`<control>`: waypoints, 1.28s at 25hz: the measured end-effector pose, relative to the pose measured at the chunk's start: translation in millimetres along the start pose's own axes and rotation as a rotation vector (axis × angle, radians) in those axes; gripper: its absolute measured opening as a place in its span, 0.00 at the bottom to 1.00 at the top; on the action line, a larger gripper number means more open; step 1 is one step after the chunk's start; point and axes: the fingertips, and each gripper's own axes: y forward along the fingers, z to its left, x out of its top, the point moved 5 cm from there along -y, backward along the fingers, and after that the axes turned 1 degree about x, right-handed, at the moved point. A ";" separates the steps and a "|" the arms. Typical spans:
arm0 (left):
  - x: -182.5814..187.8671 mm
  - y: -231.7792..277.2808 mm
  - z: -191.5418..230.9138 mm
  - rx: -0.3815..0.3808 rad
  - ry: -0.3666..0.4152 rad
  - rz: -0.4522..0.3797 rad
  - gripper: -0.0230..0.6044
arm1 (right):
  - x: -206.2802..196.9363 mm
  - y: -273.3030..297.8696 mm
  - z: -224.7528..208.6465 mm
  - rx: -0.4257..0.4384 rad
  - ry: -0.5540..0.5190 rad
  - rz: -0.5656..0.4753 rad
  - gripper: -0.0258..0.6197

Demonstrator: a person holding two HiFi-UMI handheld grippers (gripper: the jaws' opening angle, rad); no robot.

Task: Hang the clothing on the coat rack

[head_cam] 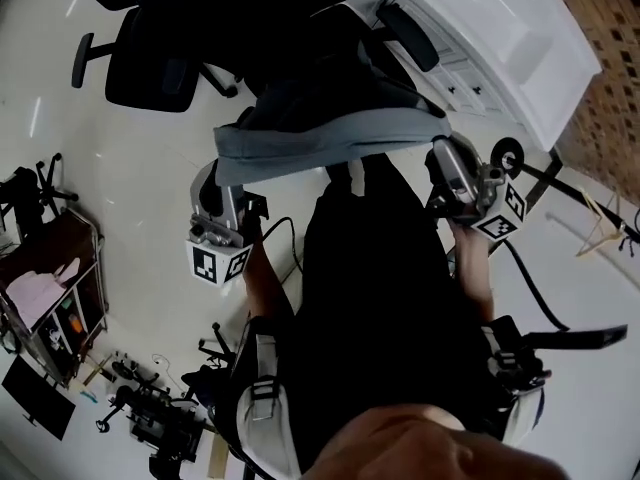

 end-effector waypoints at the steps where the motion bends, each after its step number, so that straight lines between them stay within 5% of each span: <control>1: 30.3 5.5 -15.8 -0.056 0.007 -0.088 0.05 | 5.3 -3.7 15.0 0.021 -0.010 -0.023 0.07; 5: 111.1 37.9 -69.2 -0.345 0.018 -0.298 0.05 | 48.1 -32.2 86.7 0.137 -0.083 -0.231 0.07; 10: 129.5 101.6 -124.8 -0.612 -0.100 -0.383 0.05 | 107.6 -99.4 158.0 0.132 -0.290 -0.472 0.07; 15: 66.5 192.3 -202.9 -0.865 -0.292 -0.300 0.05 | 134.4 -195.0 173.8 -0.094 -0.524 -0.664 0.07; 20: 11.3 213.6 -374.5 -1.156 -0.500 -0.287 0.05 | 115.1 -350.3 245.9 -0.383 -0.775 -0.800 0.07; 25: 24.5 210.9 -540.4 -1.302 -0.581 -0.343 0.05 | 139.7 -476.1 319.0 -0.541 -0.960 -0.846 0.07; 32: 41.2 249.5 -699.5 -1.322 -0.563 -0.401 0.05 | 223.1 -595.0 361.8 -0.633 -1.155 -0.872 0.07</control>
